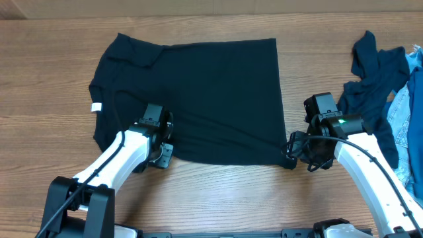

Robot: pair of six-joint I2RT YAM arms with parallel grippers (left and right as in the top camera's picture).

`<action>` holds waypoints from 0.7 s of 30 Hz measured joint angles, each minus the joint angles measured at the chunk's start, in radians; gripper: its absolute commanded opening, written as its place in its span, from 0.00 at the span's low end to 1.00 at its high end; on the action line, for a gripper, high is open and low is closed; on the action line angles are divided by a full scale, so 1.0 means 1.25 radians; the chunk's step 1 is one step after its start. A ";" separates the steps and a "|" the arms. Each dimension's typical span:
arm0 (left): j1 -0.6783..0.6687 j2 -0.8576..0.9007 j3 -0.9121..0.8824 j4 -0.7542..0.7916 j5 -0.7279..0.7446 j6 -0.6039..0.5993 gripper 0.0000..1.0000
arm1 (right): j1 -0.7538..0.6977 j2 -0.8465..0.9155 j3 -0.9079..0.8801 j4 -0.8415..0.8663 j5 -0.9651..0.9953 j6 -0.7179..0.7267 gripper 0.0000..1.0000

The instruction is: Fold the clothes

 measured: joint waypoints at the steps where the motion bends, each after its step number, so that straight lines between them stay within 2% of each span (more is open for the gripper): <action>1: 0.000 0.000 -0.001 0.017 -0.002 0.001 0.46 | 0.000 0.000 0.000 -0.001 0.000 0.000 0.63; 3: 0.000 0.000 -0.004 0.051 -0.008 0.007 0.45 | 0.000 0.000 0.000 -0.003 0.000 0.000 0.63; 5: 0.000 0.002 -0.013 0.063 -0.011 0.012 0.39 | 0.000 0.000 0.000 -0.008 0.000 0.000 0.63; 7: 0.000 0.022 -0.016 0.058 -0.007 0.014 0.27 | 0.000 0.000 0.000 -0.009 0.000 0.000 0.63; 9: 0.000 0.031 -0.011 0.054 0.004 0.016 0.05 | 0.000 0.000 0.000 -0.009 0.000 0.000 0.63; 14: -0.004 0.049 0.012 0.005 0.001 0.011 0.04 | 0.000 0.000 0.000 -0.008 0.000 -0.001 0.62; 18: -0.004 0.063 0.068 -0.147 0.002 0.005 0.04 | 0.000 0.000 0.000 0.000 0.000 0.000 0.63; 21: -0.004 0.063 0.182 -0.258 0.002 -0.015 0.04 | 0.000 0.000 0.000 -0.001 0.000 0.000 0.62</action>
